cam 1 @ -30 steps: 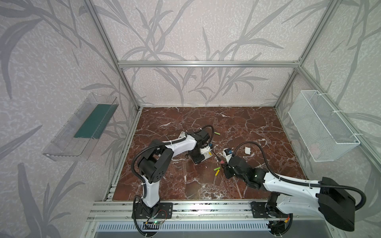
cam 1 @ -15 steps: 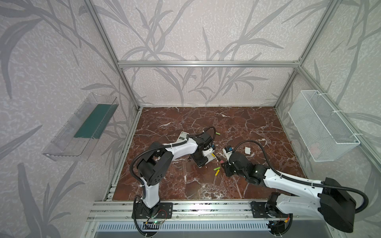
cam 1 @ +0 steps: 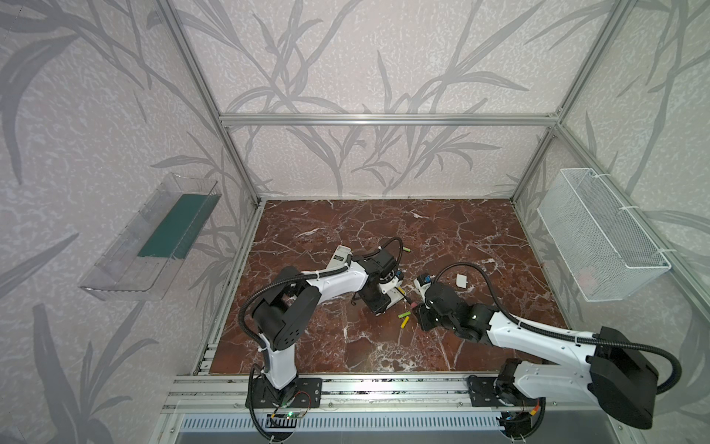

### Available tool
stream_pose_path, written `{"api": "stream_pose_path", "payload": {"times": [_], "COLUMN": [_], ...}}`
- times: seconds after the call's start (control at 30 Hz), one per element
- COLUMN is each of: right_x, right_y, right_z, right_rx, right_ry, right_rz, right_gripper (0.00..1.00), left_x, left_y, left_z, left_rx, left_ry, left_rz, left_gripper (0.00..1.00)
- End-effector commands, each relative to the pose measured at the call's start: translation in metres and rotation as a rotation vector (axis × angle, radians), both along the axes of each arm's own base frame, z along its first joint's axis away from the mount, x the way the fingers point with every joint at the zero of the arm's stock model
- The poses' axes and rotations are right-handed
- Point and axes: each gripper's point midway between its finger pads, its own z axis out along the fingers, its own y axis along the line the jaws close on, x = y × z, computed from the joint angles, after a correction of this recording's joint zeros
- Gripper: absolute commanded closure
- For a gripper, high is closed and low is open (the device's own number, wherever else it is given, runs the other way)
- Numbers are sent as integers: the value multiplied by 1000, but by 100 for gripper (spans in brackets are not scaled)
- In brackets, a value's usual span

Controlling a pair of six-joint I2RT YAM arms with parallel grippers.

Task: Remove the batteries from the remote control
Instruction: 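Move the screwdriver tip to the yellow battery with the right gripper, then pry the yellow battery out with the screwdriver while the left gripper holds the remote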

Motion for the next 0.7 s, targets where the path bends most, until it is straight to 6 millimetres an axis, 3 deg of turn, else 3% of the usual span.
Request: {"api": "stream_pose_path", "payload": {"times": [0.0, 0.27, 0.67], "right_x": [6, 11, 5], "right_y": [2, 0, 1], "right_z": [16, 12, 9], "right_rx": [16, -3, 0], "right_ry": [-16, 15, 59], "right_rz": [-16, -31, -29], "right_gripper": [100, 100, 100], "left_x": [-2, 14, 22], "left_y": [2, 6, 11], "left_z": [-11, -15, -23], "left_rx": [17, 64, 92], "left_ry": [15, -32, -58], "left_rz": [57, 143, 250], "left_gripper": [88, 89, 89]}}
